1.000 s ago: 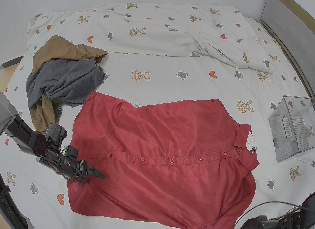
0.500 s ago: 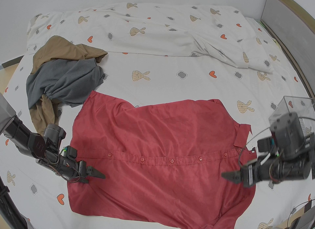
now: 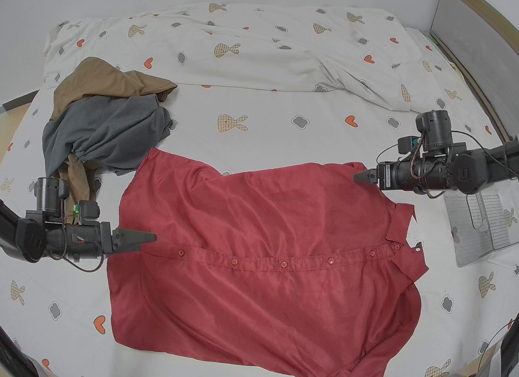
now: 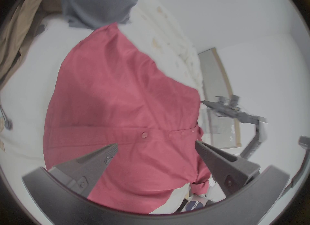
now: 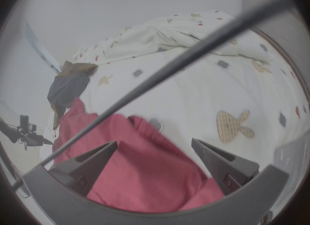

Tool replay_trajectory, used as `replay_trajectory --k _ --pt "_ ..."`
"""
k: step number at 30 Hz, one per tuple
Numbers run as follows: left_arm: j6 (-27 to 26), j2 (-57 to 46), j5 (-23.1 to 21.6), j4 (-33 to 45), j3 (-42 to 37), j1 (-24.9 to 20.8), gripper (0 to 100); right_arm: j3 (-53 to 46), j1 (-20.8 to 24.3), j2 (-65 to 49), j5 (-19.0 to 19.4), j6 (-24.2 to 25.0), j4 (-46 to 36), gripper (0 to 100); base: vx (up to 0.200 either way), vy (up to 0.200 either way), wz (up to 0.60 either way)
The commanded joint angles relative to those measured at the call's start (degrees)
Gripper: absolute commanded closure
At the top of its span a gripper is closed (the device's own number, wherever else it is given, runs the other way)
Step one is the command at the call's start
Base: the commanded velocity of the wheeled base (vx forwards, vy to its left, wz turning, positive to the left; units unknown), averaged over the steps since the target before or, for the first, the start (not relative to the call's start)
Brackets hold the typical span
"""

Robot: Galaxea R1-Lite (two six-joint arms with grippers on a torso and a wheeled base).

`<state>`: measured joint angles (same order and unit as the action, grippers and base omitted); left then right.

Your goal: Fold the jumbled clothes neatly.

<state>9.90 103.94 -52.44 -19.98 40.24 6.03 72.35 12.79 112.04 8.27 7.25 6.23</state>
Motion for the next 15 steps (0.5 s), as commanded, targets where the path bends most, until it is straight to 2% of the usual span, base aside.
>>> replay_trajectory --k 1,5,13,15 --pt "1.44 -6.64 -9.69 -4.19 -0.16 4.78 0 13.52 -6.64 13.90 9.05 -3.03 1.42 0 0.000 0.000 0.00" --pt "1.61 -7.35 -11.98 -4.72 1.24 5.04 0 16.33 -6.72 15.22 12.21 -2.95 0.89 0 0.000 0.000 0.00" --pt "1.44 -6.11 -12.07 -4.89 0.89 5.04 0 15.28 -4.97 15.57 13.71 -2.68 0.89 0 0.000 0.000 0.00" --pt "1.26 -4.36 -12.07 -4.98 1.33 5.22 0 13.61 -3.82 13.90 14.67 -1.36 0.98 0 0.000 0.000 0.00"
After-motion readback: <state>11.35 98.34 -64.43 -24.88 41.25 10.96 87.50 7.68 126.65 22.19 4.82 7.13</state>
